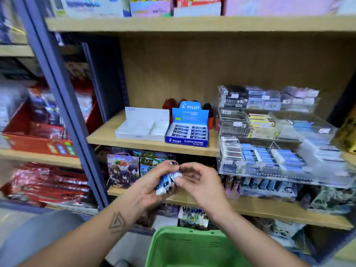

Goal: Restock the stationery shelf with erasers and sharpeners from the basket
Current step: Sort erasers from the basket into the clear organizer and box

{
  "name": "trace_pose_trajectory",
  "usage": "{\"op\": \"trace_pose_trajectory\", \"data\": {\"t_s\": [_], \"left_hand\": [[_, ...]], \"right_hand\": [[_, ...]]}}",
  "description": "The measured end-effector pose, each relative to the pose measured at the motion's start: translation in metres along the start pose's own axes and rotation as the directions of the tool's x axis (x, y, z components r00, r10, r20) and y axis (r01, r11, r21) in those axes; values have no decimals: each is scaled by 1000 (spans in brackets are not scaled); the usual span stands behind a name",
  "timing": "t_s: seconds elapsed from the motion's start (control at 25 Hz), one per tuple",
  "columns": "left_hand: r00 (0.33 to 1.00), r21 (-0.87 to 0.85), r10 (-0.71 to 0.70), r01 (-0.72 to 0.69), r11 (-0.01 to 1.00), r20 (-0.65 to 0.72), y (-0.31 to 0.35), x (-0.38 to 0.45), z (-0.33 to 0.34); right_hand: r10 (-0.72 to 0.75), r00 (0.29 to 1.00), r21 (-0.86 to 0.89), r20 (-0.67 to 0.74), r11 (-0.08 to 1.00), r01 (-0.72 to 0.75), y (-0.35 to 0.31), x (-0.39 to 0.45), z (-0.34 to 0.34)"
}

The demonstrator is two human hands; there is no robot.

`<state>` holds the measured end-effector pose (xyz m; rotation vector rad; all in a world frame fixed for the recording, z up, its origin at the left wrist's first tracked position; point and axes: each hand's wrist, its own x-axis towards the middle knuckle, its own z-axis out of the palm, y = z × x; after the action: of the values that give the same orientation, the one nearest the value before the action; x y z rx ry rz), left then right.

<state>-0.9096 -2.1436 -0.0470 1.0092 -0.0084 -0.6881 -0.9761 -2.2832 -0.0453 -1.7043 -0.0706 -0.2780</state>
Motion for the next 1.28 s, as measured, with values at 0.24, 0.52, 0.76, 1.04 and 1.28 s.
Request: {"op": "trace_pose_trajectory", "data": {"t_s": [0.24,0.52,0.76,1.04,1.28], "left_hand": [[975,35,196,-201,979,101,79,6,56],[982,207,33,-72,976,186,109,36,141],[941,419,-194,64,906,277,95,63,187],[986,345,-76,21,938,147,78,75,192],[997,343,20,-43,938,70,68,65,187]], "right_hand": [[-192,980,-174,-52,968,181,-95,47,-24],[-48,990,-257,130,963,80,-140,74,-140],[-132,968,-428,211,878,213,-133,66,-199],[-63,992,-837,113,531,129,-106,62,-225],[77,989,-901,127,427,82,-83,62,-205]]}}
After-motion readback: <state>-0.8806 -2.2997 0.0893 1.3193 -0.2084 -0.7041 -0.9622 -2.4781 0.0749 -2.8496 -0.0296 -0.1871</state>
